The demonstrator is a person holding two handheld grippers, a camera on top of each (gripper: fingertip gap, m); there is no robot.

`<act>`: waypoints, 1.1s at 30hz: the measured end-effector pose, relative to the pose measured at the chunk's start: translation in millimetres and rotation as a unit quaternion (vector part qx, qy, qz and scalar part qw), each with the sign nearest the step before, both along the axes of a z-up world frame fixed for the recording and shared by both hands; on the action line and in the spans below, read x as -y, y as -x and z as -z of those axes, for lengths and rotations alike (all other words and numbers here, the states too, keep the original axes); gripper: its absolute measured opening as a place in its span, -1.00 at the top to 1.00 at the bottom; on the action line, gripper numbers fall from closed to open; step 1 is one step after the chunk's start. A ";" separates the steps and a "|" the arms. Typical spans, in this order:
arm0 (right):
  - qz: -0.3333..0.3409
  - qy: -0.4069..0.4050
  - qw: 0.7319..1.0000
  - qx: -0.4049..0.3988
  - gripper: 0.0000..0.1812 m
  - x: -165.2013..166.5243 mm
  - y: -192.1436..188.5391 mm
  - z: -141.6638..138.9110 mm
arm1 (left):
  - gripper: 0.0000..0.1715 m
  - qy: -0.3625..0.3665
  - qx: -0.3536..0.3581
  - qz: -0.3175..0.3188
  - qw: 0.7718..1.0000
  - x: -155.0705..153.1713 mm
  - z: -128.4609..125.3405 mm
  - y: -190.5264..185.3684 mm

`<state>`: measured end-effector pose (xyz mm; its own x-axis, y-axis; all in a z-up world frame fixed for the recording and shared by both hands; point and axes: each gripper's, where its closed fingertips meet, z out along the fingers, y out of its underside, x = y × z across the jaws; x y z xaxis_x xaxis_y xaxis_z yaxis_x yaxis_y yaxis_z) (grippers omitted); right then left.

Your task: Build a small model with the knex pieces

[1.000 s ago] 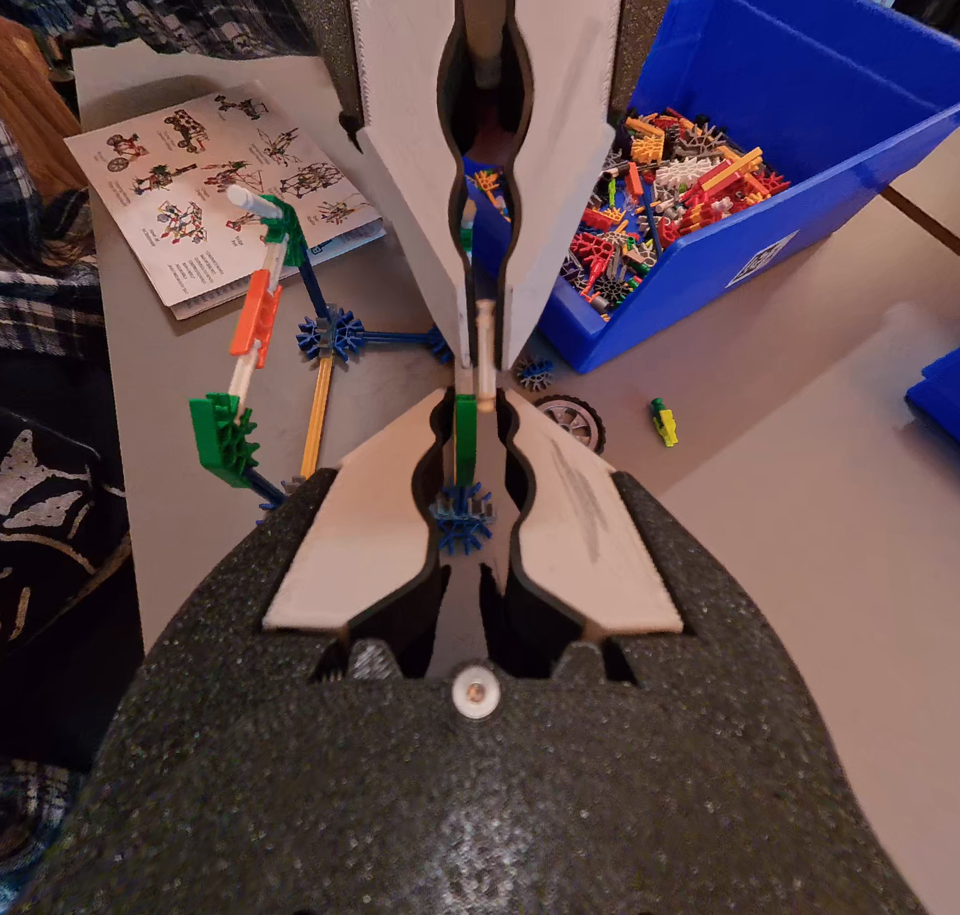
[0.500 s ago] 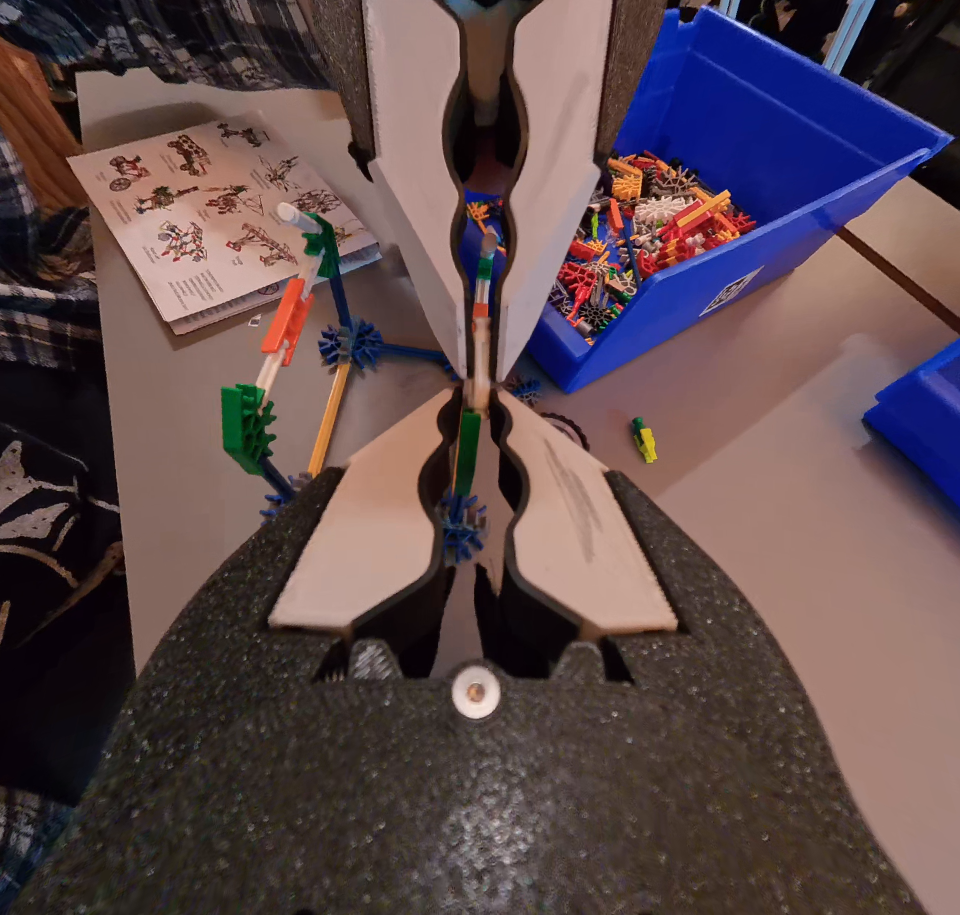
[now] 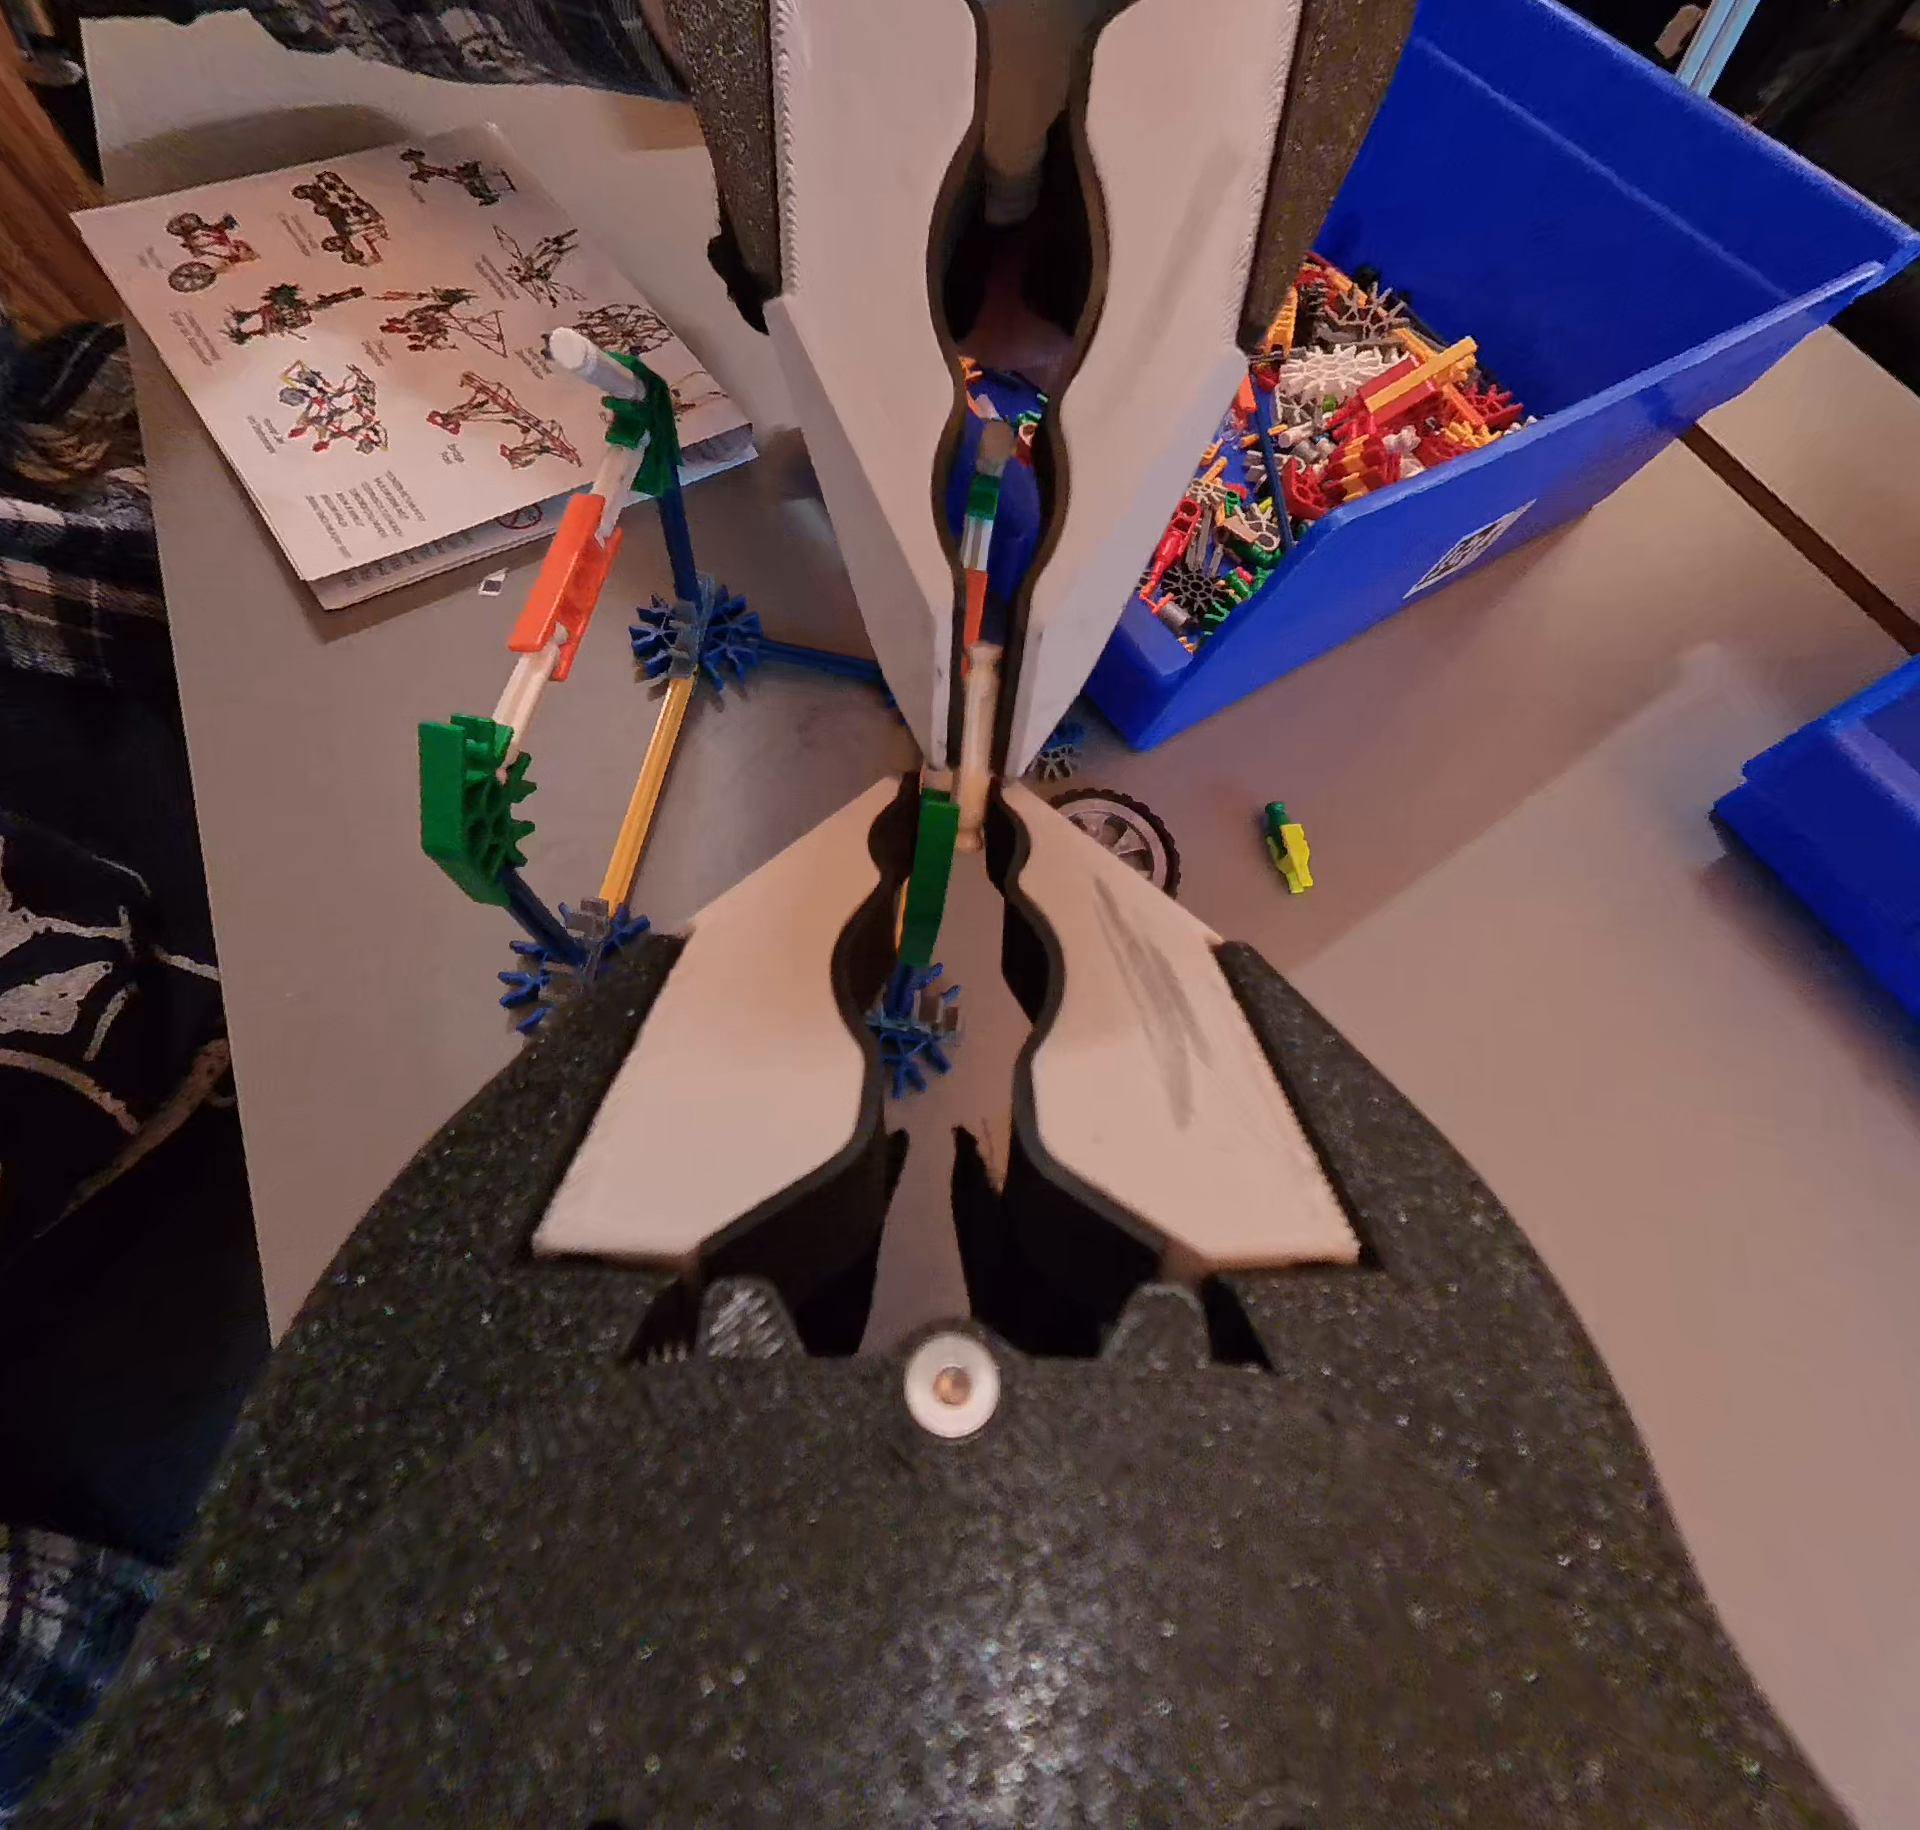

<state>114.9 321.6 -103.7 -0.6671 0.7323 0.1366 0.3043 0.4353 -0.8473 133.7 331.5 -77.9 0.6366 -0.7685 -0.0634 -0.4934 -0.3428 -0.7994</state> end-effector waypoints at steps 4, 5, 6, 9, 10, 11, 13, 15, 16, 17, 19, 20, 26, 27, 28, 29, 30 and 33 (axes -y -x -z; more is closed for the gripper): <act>0.002 -0.004 1.000 -0.002 0.88 -1.0 0.9 -0.6 | 0.96 0.001 0.000 0.000 1.000 -0.4 0.0 0.6; 0.002 -0.004 1.000 -0.003 0.88 -0.9 1.2 -0.7 | 0.96 0.002 0.001 0.001 1.000 -0.1 -0.1 0.4; 0.004 -0.003 1.000 -0.005 0.88 -0.9 1.9 -1.0 | 0.96 0.002 -0.001 0.001 1.000 -0.1 -0.2 0.6; 0.006 0.010 1.000 -0.009 0.86 -0.1 2.4 -4.2 | 0.95 0.003 0.002 0.002 1.000 0.8 -2.1 1.6; 0.005 0.009 1.000 -0.010 0.86 -0.2 2.1 -4.9 | 0.96 0.002 0.004 0.001 1.000 0.4 -2.9 2.0; 0.006 0.009 1.000 -0.010 0.87 -0.4 1.9 -4.8 | 0.95 0.003 0.004 0.001 1.000 0.7 -2.6 2.4; 0.006 0.006 1.000 -0.007 0.88 -0.8 2.1 -3.5 | 0.95 0.004 0.005 0.001 1.000 1.2 -2.5 2.5; 0.005 0.005 1.000 -0.008 0.88 -0.5 2.0 -3.5 | 0.96 0.005 0.007 0.001 1.000 1.4 -2.3 2.8; 0.004 0.005 1.000 -0.008 0.88 -0.1 1.6 -3.4 | 0.95 0.006 0.009 0.002 1.000 1.6 -2.2 2.7; 0.004 0.005 1.000 -0.009 0.89 -0.1 1.8 -3.6 | 0.95 0.008 0.010 0.003 1.000 2.1 -2.4 2.4; 0.003 0.002 1.000 -0.010 0.90 -0.3 1.7 -3.7 | 0.95 0.007 0.009 0.004 1.000 2.2 -2.6 2.3; 0.002 -0.004 1.000 -0.013 0.90 -0.6 1.6 -3.7 | 0.95 0.008 0.010 0.006 1.000 2.5 -2.6 1.9; 0.002 -0.005 1.000 -0.013 0.92 0.0 1.9 -3.8 | 0.95 0.016 0.017 0.011 1.000 3.8 -2.4 0.9; 0.003 -0.006 1.000 -0.015 0.93 -0.1 2.4 -3.9 | 0.95 0.018 0.018 0.012 1.000 4.1 -2.2 0.7; 0.003 -0.005 1.000 -0.015 0.95 0.5 2.7 -3.7 | 0.95 0.018 0.017 0.012 1.000 4.1 -2.1 0.5; 0.001 0.000 1.000 -0.014 0.95 1.6 2.5 -3.8 | 0.96 0.018 0.014 0.011 1.000 4.0 -1.4 0.6; 0.000 0.003 1.000 -0.012 0.94 2.0 2.3 -3.7 | 0.96 0.018 0.015 0.013 1.000 4.6 -1.6 0.6; 0.007 0.003 1.000 -0.015 0.93 0.1 3.6 -3.6 | 0.96 0.015 0.014 0.009 1.000 3.9 -1.5 1.2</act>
